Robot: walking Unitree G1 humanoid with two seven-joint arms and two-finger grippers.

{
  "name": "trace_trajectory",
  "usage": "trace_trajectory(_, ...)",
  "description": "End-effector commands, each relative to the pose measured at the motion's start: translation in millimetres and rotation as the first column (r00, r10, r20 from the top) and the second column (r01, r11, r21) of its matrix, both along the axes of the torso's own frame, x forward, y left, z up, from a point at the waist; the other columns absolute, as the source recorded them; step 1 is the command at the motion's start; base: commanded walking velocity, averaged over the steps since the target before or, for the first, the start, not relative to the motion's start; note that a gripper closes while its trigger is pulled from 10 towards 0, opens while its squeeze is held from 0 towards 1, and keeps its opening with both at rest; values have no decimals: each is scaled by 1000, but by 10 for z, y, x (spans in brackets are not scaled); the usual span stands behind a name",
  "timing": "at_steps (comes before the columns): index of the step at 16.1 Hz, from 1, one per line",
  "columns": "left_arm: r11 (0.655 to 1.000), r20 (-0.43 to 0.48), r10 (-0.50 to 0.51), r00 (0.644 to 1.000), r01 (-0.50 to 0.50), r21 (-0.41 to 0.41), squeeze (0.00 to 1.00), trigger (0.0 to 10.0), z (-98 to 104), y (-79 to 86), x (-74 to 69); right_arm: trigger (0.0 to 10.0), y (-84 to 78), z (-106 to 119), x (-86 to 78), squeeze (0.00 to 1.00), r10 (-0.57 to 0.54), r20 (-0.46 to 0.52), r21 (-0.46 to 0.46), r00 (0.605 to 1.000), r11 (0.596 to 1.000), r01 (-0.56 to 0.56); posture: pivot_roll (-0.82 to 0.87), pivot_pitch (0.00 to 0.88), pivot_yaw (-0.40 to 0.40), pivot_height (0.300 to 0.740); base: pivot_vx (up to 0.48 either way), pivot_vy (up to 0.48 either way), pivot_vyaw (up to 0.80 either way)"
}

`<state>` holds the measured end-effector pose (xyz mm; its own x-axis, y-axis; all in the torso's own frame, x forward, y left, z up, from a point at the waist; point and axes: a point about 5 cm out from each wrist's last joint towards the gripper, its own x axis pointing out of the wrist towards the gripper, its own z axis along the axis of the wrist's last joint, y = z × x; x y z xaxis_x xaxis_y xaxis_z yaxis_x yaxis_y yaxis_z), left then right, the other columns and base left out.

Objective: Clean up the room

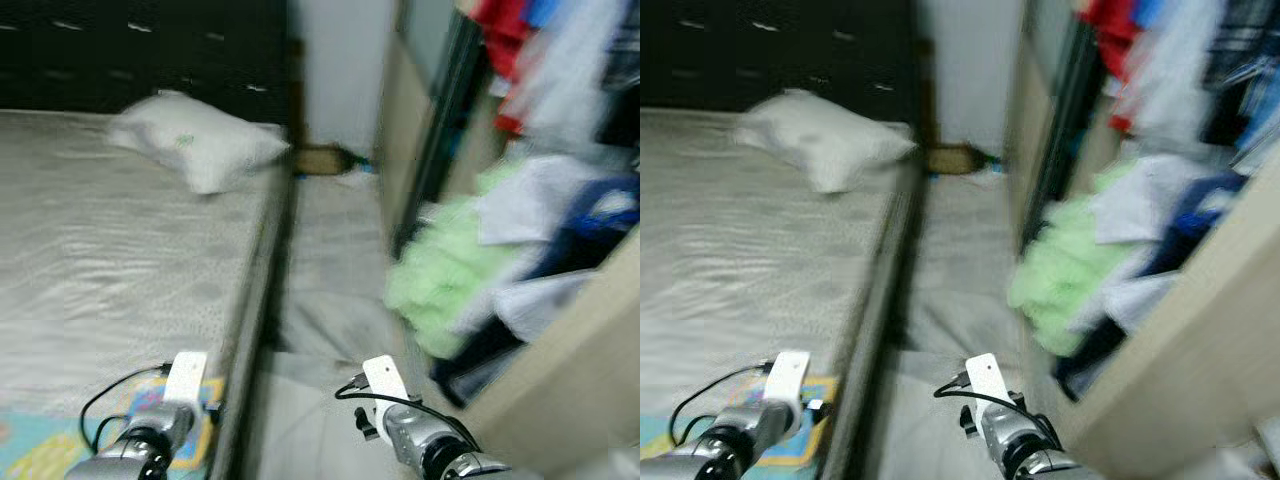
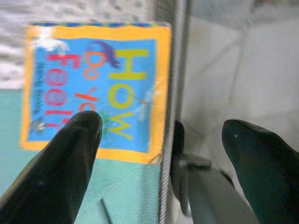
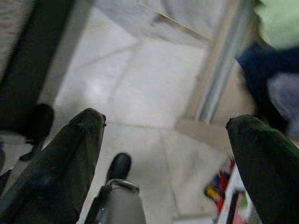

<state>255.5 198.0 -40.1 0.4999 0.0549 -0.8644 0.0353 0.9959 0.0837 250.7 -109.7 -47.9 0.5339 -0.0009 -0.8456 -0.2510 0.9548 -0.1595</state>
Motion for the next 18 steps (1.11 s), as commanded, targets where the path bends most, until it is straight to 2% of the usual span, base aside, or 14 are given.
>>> trace_trajectory(1,1000,-10,-1,1000,1,-6,0,10000,-20,-34,-19,10000,-73,8,18,0,-1,7,-20,1000,1000,2,-49,0,-40,740,0,0,800)
trace_trajectory(11,1000,-2,15,1000,-15,-15,0,10000,-7,-45,0,10000,-37,25,40,0,39,15,-21,999,999,-39,-52,0,-41,740,0,0,800)
trace_trajectory(18,999,8,23,1000,-23,-39,0,10000,-6,-140,22,10000,-32,31,49,0,97,21,-41,995,994,-97,-54,0,-66,740,0,0,800)
